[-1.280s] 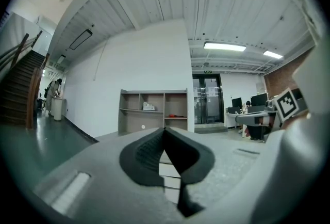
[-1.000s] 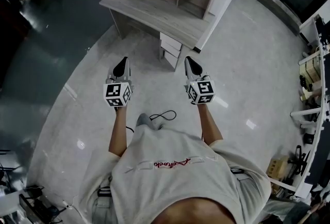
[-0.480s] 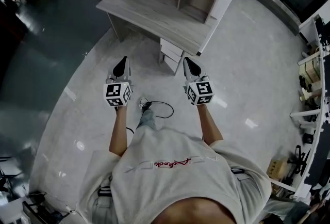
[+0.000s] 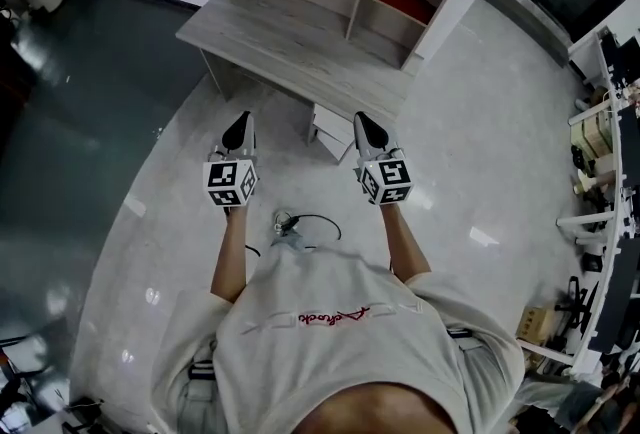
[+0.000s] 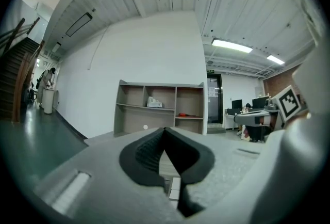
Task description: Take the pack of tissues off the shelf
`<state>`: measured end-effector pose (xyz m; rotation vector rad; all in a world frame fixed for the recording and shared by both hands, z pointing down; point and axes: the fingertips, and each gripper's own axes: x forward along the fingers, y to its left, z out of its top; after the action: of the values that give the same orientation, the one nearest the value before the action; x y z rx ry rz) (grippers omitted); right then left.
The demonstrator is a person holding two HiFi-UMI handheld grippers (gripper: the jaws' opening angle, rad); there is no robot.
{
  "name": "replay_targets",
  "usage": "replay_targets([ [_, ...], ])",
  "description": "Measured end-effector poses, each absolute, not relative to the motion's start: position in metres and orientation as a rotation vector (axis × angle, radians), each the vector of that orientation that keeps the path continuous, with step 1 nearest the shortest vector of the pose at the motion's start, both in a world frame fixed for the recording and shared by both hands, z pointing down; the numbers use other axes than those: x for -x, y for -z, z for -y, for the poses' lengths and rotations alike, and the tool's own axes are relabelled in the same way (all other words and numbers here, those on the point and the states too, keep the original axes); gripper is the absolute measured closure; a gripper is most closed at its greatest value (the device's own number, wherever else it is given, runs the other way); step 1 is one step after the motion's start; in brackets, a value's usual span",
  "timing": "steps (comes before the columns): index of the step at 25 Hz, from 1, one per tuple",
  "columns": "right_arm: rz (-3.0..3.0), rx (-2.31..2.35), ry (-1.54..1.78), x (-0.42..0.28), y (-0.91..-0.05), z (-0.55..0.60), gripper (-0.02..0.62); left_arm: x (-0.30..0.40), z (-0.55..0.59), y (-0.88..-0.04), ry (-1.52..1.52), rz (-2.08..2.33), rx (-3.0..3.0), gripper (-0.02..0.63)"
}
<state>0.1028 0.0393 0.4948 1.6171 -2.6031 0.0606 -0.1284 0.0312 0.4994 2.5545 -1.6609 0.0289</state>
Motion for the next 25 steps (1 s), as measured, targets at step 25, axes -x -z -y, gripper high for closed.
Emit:
replay_targets([
  [25,2.524,-1.762,-0.054,-0.034,-0.486,0.093,0.589,0.177,0.121,-0.506,-0.042,1.454,-2.656,0.606],
])
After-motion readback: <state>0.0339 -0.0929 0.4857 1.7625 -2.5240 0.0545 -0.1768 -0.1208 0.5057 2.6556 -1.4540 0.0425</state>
